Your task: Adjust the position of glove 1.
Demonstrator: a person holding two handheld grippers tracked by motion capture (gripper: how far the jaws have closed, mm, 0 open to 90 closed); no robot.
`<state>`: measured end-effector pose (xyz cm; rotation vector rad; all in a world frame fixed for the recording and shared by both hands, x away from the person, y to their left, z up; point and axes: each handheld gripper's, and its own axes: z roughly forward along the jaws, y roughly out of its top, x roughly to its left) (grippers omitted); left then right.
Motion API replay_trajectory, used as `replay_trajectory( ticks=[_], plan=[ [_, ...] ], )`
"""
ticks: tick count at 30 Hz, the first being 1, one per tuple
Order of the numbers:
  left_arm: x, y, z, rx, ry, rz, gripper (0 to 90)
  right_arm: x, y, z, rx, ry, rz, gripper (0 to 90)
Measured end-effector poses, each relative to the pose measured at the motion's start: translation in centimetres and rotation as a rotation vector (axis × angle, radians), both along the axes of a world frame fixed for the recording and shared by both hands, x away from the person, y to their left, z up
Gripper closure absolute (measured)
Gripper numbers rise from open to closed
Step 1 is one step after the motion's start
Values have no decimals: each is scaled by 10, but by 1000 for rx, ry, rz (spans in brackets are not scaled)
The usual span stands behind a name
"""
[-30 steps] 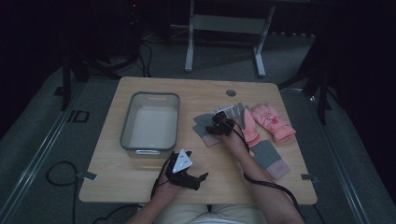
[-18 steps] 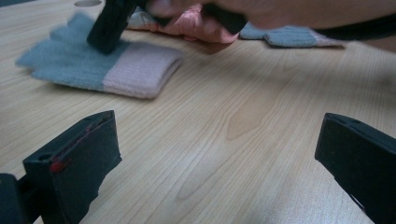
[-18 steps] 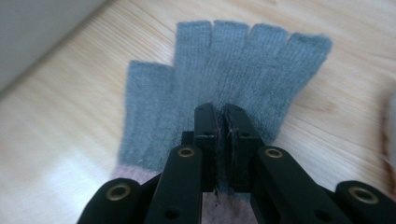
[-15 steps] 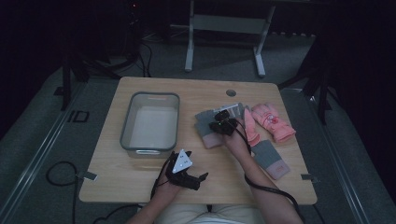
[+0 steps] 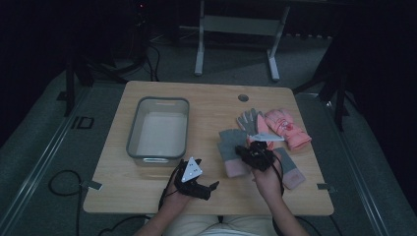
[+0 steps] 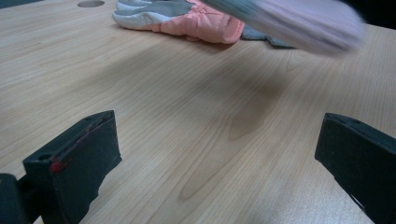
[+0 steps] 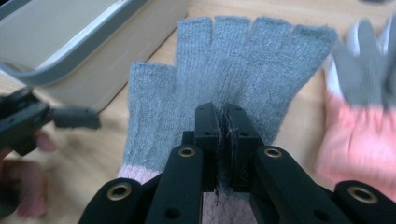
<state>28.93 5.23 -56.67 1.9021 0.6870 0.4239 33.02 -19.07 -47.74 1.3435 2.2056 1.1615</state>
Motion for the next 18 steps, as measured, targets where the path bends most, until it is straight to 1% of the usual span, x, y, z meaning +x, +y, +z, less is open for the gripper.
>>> replay_trajectory(
  ticks=[1,2,3,4,5,6,8,9,11,13,15,18],
  plan=[
    [0,0,0,1,0,0,0,-5,-1,-4,-15,3,-8,853],
    [0,0,0,-4,2,1,0,-9,-2,-9,-20,14,-18,853],
    [0,0,0,-1,1,1,0,-11,-4,-16,-11,30,-37,853],
    [0,0,0,0,-2,1,0,-13,-7,-22,-3,59,-49,853],
    [-1,-1,0,3,-4,1,0,-15,-9,-29,13,78,-62,853],
    [-1,-1,0,4,-5,0,0,-18,-11,-37,15,98,-78,853],
    [-1,-1,0,6,-3,-1,0,-22,-11,-46,13,120,-93,853],
    [0,-1,0,5,-3,0,0,-24,-10,-51,-1,126,-96,853],
    [0,-1,0,3,-1,-1,0,-25,-10,-55,9,143,-96,852],
    [0,-1,0,4,-2,-1,0,-25,-9,-58,-2,129,-113,852],
    [-1,-1,0,4,-5,-1,0,-23,-9,-61,25,135,-127,852],
    [0,-1,0,4,-3,-2,0,-22,-6,-65,7,129,-127,851]
  ],
)
